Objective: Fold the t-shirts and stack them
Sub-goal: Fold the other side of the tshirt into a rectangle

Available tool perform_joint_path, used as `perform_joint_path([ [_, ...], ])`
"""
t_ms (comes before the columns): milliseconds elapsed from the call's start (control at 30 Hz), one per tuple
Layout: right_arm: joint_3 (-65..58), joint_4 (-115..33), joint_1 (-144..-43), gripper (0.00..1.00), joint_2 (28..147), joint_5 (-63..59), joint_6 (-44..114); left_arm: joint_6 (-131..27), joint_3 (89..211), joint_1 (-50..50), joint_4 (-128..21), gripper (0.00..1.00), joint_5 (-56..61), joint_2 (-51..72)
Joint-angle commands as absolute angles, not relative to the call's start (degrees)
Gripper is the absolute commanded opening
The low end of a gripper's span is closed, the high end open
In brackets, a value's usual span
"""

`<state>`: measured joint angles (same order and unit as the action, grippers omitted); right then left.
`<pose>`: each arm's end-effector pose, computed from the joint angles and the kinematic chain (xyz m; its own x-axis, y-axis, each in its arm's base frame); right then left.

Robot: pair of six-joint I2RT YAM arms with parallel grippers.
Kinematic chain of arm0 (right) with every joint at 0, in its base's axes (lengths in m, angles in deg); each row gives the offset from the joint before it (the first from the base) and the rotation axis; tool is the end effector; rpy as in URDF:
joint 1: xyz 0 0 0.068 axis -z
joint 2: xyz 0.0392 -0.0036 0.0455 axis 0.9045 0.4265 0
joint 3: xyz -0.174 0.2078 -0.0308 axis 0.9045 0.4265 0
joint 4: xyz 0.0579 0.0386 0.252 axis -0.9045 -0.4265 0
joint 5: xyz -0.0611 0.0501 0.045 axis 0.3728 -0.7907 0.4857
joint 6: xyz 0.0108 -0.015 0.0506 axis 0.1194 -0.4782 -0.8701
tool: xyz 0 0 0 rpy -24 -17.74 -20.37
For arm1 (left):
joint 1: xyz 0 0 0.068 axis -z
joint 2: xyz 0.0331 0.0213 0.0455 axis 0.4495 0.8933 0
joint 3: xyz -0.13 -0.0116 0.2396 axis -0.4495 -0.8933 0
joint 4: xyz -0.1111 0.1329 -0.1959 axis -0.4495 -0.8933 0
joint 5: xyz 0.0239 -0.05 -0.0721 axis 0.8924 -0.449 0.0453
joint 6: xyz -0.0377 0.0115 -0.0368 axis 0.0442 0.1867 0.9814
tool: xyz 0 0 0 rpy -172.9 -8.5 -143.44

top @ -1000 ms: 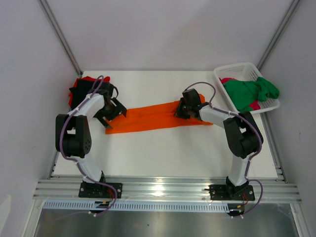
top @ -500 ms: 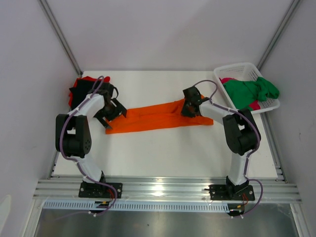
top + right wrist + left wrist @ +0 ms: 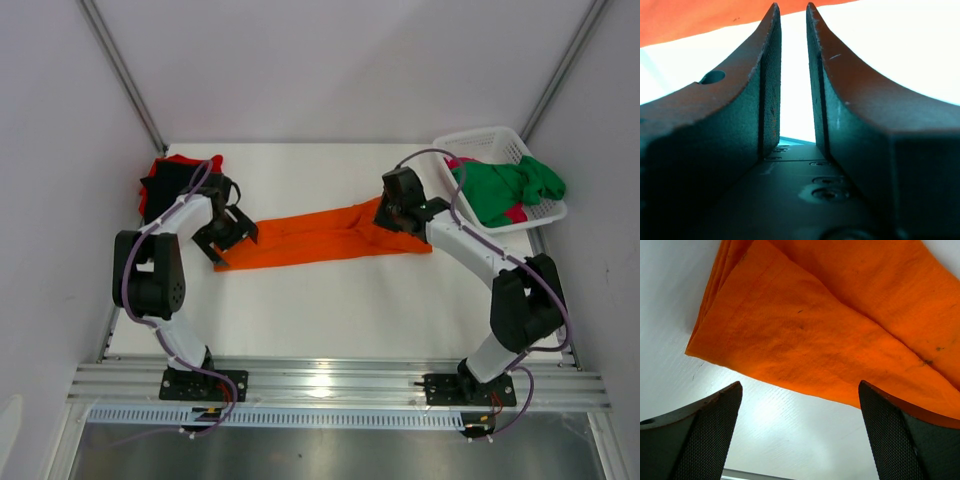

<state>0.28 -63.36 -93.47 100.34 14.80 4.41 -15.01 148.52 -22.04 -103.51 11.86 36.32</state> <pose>0.3216 0.1697 0.2636 -0.7188 0.2928 -0.6305 0.0817 0.9362 0.3417 0.3344 -0.0267 0.1916 -0.6994 -0.7003 -0.1426 -0.6871 0.7138 -0.1353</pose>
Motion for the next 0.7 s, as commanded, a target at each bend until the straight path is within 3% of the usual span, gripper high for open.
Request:
perform_joint_path([
  [0, 4.09, -63.96, -93.59, 0.26, 98.81, 16.23, 0.63, -14.56, 148.16, -21.7, -102.08, 0.99, 11.2, 35.57],
  [667, 2.79, -57.27, -94.64, 0.25, 111.64, 13.85, 2.55, -14.74, 148.68, -21.7, -102.96, 0.99, 11.37, 34.43],
])
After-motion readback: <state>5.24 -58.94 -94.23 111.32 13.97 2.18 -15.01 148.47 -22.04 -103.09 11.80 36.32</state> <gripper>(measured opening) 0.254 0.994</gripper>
